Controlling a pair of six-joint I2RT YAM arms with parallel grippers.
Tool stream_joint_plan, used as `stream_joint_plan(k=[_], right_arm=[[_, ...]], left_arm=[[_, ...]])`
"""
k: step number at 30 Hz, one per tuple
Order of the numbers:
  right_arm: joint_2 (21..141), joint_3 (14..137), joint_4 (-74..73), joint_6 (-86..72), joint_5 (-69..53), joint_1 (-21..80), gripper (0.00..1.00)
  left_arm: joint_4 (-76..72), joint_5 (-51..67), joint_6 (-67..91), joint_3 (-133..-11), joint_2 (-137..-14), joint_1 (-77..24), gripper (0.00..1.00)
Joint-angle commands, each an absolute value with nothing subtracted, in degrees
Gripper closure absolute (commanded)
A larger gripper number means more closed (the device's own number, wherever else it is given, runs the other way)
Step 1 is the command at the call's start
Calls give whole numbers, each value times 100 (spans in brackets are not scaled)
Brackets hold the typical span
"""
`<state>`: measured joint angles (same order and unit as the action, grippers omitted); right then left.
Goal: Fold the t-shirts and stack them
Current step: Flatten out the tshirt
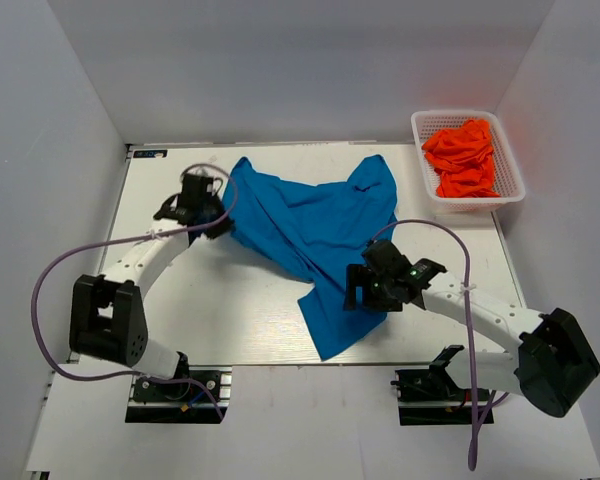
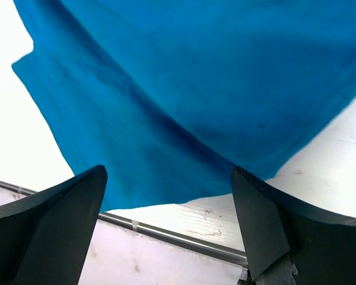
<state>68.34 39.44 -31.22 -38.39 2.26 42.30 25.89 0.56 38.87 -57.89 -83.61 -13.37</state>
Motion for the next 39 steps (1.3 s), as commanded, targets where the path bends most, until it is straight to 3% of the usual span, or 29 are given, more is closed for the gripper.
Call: stream_joint_plan(k=[1,4,7,9,18,20,22,29,34,35,36,37,39], right_arm=[[6601,3947,-3314,-3990,554,4192,10],[6609,3946,-3383,-4016,536,4175,10],[6627,3920,-3489,-3982,563,4140,10],[6627,3903,-3472,-3911,571,4122,10],[6855,3946,-3481,-3779,396,4034,10],[6864,3938,-3507,-3762,378,4034,10],[6873,3929,-3507,-3753,378,4025,10],[6987,3902,-3445,-3665,290,4017,10],[7057,3955,-3559,-3551,369,4008,10],[7092,3999,-3620,-3525,378,4008,10],[7128,4077,-3647,-3490,439,4025,10],[7224,4156,-3665,-3428,535,3999,10],[7321,4332,-3674,-3358,711,3973,10]], left_arm=[[3217,367,3735,-6712,-8840,-1818,100],[3654,492,3823,-7213,-9576,-2337,100],[4998,-682,4042,-7793,-10036,-2399,100],[5868,-1516,4183,-7980,-10037,-2330,100],[8049,-2733,4438,-9236,-9273,-2171,100],[8051,-2498,4386,-9237,-9027,-2171,100],[8051,-2286,4246,-9237,-8965,-2171,90],[8051,-1731,4394,-8299,-8561,-2171,81],[8051,-1486,4553,-7243,-8078,-1986,64],[8051,-1485,4553,-7068,-7929,-1986,44],[8051,-1433,4553,-7006,-7876,-1986,16],[8051,-1433,4553,-7005,-7875,-1934,0],[8051,-1581,4553,-7136,-7927,-1934,0]])
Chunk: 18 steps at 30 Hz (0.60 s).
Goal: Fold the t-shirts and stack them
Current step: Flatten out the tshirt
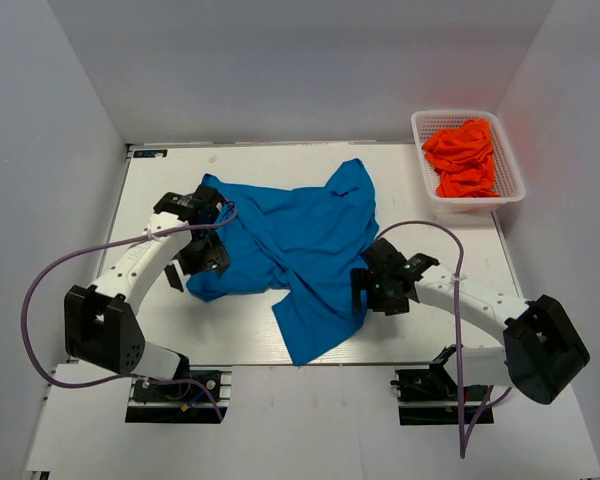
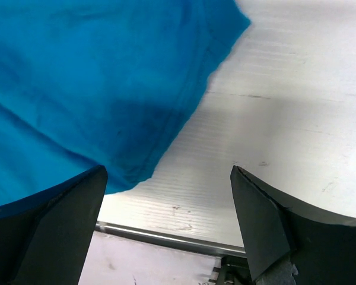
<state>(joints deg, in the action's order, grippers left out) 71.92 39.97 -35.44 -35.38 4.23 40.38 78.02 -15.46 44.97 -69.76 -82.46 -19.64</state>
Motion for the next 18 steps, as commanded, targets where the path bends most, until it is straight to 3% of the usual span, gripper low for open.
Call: stream_joint_plan(k=[1,6,9,18], right_arm=[[7373,4472,-3665,-3375,834,3947,10],[7760,5105,-3507,-3524,1687,3622,10],[8050,5396,-3279,-3402,1556,3402,12],[9296,5694,-2399,-2769,1563,3199,19]], left_arm=[[8051,-1878,4666,-7241,-8015,-1934,0],[6998,-2417,4457,-7576,-8910,-1934,0],[6488,-2575,4315,-7751,-9798,-1776,1],[5449,-2116,4042,-7690,-11135,-1319,31]])
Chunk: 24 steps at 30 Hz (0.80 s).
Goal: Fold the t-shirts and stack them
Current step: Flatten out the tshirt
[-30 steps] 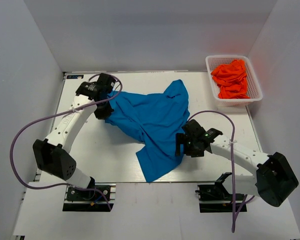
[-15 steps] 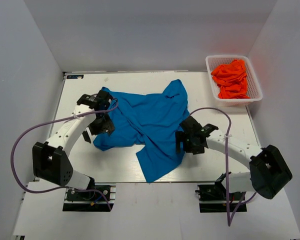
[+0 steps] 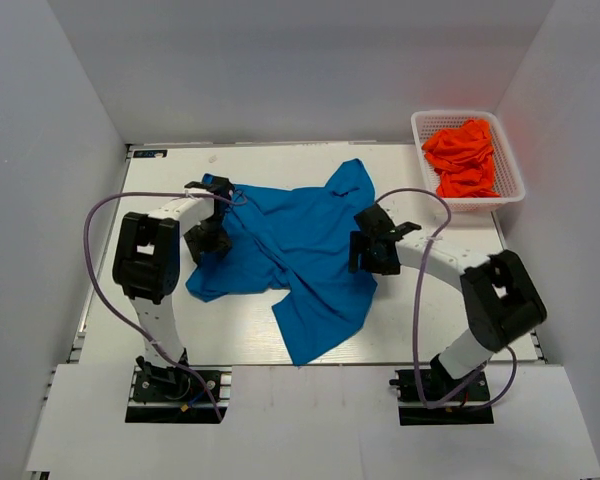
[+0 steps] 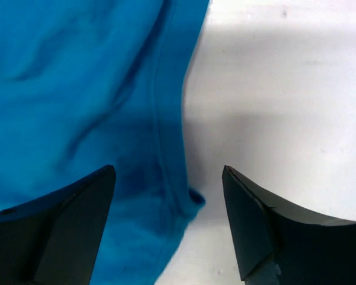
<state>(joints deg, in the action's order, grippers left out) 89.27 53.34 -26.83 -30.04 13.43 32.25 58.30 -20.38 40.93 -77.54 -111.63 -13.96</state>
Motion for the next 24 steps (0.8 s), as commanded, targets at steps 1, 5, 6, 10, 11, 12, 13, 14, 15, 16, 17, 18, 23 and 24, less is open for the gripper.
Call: stream_joint_plan(k=[1,5,6,10,11,12,13,14,15,16,17,18,23,24], right_arm=[[9386,5739,-2426,-2751,1573,3182,23],[9808,5801,-2636,-2873,1538,3112,91],[9861,5792,-2715,-3005,1616,3077,100],[10080,5783,-3075,-3418,2457,2805,100],[10107,5801,-3259,-3454,2591,2760,100],[10151,5862,-3313,-3454,2793,2690,100],[10299,5923,-3366,-3480,2917,2437,100],[10344,5967,-3436,-3437,2935,2365,100],[10432,6037,-3454,-3402,2944,2295,100],[10450,6099,-3463,-3375,2962,2024,100],[10476,6152,-3472,-3349,2910,1943,100],[10503,6170,-3446,-3323,2909,1794,100],[10590,6415,-3419,-3059,2892,1293,100],[10600,6433,-3410,-3015,2865,1248,100]], left_arm=[[5554,-2196,4121,-7690,-11197,-1318,37],[5327,-2005,4245,-7506,-11197,-1178,82],[5326,-1952,4245,-7454,-11197,-1126,90],[5352,-1890,4307,-7716,-11355,-959,100],[5413,-1890,4307,-7821,-11416,-958,100],[5414,-1890,4307,-8005,-11469,-958,100],[5492,-1890,4307,-8103,-11548,-906,100],[5545,-1837,4307,-8243,-11549,-905,100],[5616,-1785,4307,-8305,-11549,-853,100],[5668,-1784,4307,-8358,-11549,-853,100],[5782,-1836,4307,-8428,-11549,-853,100],[5862,-1898,4307,-8429,-11471,-800,100],[5968,-2136,4236,-8298,-11259,-598,100],[5916,-2136,4236,-8245,-11259,-528,100]])
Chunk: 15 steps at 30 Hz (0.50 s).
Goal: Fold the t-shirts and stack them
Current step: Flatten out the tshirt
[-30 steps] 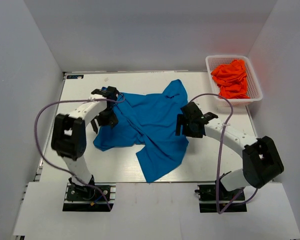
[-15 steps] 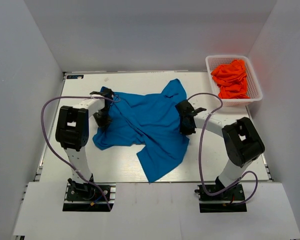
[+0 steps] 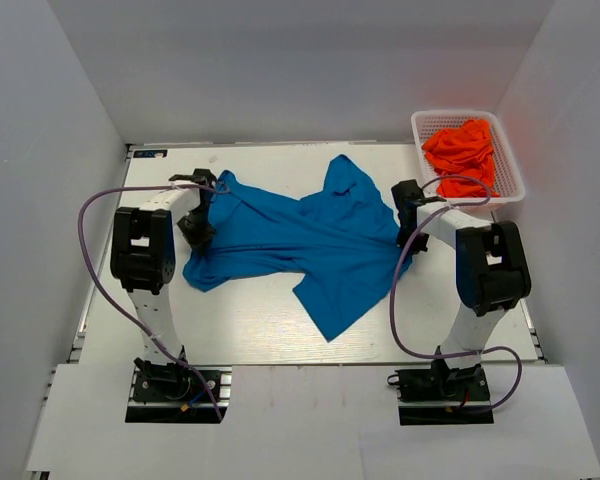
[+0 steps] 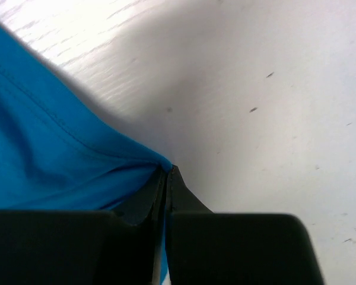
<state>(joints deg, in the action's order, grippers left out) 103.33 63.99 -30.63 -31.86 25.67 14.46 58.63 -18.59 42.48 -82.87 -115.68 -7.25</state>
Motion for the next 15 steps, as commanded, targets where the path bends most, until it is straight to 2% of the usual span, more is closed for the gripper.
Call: stream_joint_plan(k=[1,7,8,9,10,12,13,14,15], right_arm=[[10626,6503,-3375,-2980,2865,1144,100],[10819,7039,-3217,-2488,2777,958,100],[10863,7353,-3252,-2426,2856,932,100],[10907,7470,-3287,-2295,2856,906,100],[10907,7549,-3244,-2224,2830,914,100],[10785,7830,-3199,-1803,2419,967,100],[10732,7866,-3060,-1654,2226,984,100],[10671,7927,-3033,-1435,1945,1019,93],[10470,7963,-2980,-1372,1794,1046,79]], left_arm=[[5802,-1910,4123,-8244,-11259,-475,100],[5046,-880,3588,-8445,-11435,-475,100],[5045,-783,3586,-8542,-11435,-475,94],[4967,-643,3508,-8639,-11435,-475,87],[4966,-555,3394,-8822,-11435,-475,70],[4913,-431,3314,-8886,-11155,-475,52],[4861,-431,3313,-8886,-11032,-475,35],[4860,-431,3253,-8886,-10891,-475,24],[4860,-431,3252,-8755,-10750,-475,14]])
